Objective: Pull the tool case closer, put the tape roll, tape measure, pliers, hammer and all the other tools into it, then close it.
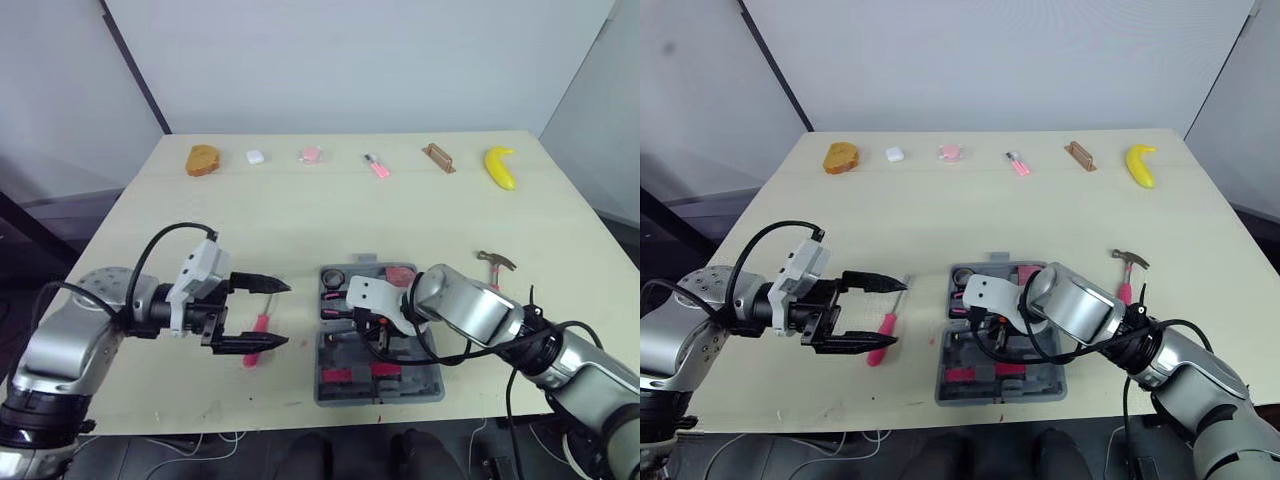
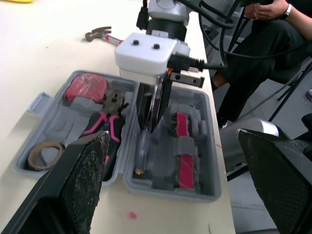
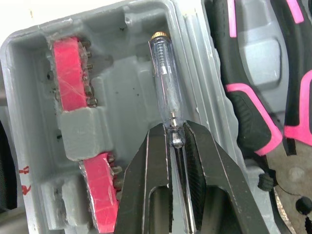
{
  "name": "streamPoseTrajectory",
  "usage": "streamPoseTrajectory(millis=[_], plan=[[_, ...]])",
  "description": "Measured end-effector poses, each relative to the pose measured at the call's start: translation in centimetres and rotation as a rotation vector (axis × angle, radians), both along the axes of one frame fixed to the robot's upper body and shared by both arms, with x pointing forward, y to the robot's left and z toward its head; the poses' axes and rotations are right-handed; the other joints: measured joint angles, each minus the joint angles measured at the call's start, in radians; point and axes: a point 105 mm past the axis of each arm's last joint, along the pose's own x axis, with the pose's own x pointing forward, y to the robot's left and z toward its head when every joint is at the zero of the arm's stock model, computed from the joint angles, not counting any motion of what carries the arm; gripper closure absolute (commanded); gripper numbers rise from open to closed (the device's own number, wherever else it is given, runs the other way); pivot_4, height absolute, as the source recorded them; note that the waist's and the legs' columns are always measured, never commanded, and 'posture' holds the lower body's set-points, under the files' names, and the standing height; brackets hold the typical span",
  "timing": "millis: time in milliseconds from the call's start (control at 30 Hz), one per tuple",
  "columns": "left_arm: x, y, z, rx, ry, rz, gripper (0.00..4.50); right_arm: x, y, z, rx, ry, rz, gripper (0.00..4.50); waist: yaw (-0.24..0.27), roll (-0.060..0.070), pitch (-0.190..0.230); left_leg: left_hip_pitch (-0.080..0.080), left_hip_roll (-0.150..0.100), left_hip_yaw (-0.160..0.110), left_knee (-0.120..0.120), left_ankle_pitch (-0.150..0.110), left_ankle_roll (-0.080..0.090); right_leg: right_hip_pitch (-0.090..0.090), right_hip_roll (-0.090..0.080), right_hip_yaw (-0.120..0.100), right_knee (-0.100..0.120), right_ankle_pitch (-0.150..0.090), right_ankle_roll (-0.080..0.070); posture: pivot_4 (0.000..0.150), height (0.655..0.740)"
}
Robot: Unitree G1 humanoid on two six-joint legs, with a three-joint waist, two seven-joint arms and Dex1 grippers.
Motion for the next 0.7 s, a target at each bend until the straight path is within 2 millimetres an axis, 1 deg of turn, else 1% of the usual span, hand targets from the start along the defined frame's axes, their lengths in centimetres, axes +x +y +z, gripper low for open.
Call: streamPoseTrajectory(millis=[33,100,167,200,233,267,300,400,500,600,633,700], plan=[[-0.2,0.4,-0.1,-0.002,-0.009,0.0,0.0,0.0,0.1,-0.1,0.003,0.004,0.0,3.58,-0.002,0.0,0.0,0.0,0.0,0.0,0.0,0.0,0.0,0.0,0.0,0.0,0.0,0.0,0.0,0.15,0.74],[-0.6,1.2,-0.7,-0.002,-0.002,0.01,0.0,0.0,0.1,-0.1,0.013,0.011,-0.01,2.88,-0.004,0.0,0.0,0.0,0.0,0.0,0.0,0.0,0.0,0.0,0.0,0.0,0.0,0.0,0.0,0.15,0.74],[-0.8,1.8,-1.2,-0.001,0.003,0.012,0.0,0.2,0.3,0.0,0.026,0.006,-0.013,1.87,-0.005,0.0,0.0,0.0,0.0,0.0,0.0,0.0,0.0,0.0,0.0,0.0,0.0,0.0,0.0,0.15,0.74],[-0.9,2.0,-1.4,0.0,0.005,0.013,0.0,0.2,0.3,0.0,0.027,0.005,-0.013,1.53,-0.006,0.0,0.0,0.0,0.0,0.0,0.0,0.0,0.0,0.0,0.0,0.0,0.0,0.0,0.0,0.15,0.74],[-1.1,2.3,-1.7,-0.002,0.006,0.014,0.0,0.3,0.3,-0.1,0.026,0.004,-0.015,0.91,-0.007,0.0,0.0,0.0,0.0,0.0,0.0,0.0,0.0,0.0,0.0,0.0,0.0,0.0,0.0,0.15,0.74],[-1.1,2.7,-1.9,-0.004,0.007,0.023,0.0,0.4,0.2,-0.2,0.025,0.0,-0.02,0.6,-0.007,0.0,0.0,0.0,0.0,0.0,0.0,0.0,0.0,0.0,0.0,0.0,0.0,0.0,0.0,0.15,0.74],[-1.2,3.4,-2.2,-0.01,0.001,0.035,0.0,0.5,0.2,-0.2,0.029,-0.007,-0.029,0.1,-0.007,0.0,0.0,0.0,0.0,0.0,0.0,0.0,0.0,0.0,0.0,0.0,0.0,0.0,0.0,0.15,0.74],[-1.2,4.0,-2.7,-0.016,-0.002,0.049,0.0,0.5,0.0,0.0,0.048,-0.008,-0.03,0.04,-0.006,0.0,0.0,0.0,0.0,0.0,0.0,0.0,0.0,0.0,-0.001,0.0,0.0,0.0,0.0,0.15,0.74],[-1.1,4.4,-3.2,-0.035,-0.007,0.063,0.0,0.1,0.0,0.4,0.121,0.011,-0.031,0.04,-0.005,0.0,0.0,0.0,0.0,0.0,0.0,0.0,0.0,0.0,-0.001,0.0,0.0,0.0,0.0,0.15,0.74],[-1.1,5.2,-4.1,-0.06,0.001,0.1,0.0,-0.6,0.1,1.6,0.338,0.015,-0.003,0.04,-0.004,0.0,0.0,0.0,0.0,0.0,0.0,0.0,0.0,0.0,-0.001,-0.001,0.0,0.0,0.0,0.15,0.74],[-1.1,5.3,-4.2,-0.061,0.002,0.103,0.0,-0.6,0.1,1.6,0.352,0.013,-0.002,0.04,-0.005,0.0,0.0,0.0,0.0,0.0,0.0,0.0,0.0,0.0,-0.001,-0.001,0.0,0.0,0.0,0.15,0.74],[-1.1,5.6,-4.4,-0.064,-0.005,0.111,0.0,-0.6,0.0,2.4,0.509,-0.008,-0.017,0.04,-0.004,-0.001,-0.001,0.0,0.001,-0.001,0.0,0.0,0.0,0.001,-0.001,-0.001,0.0,0.0,0.0,0.15,0.74]])
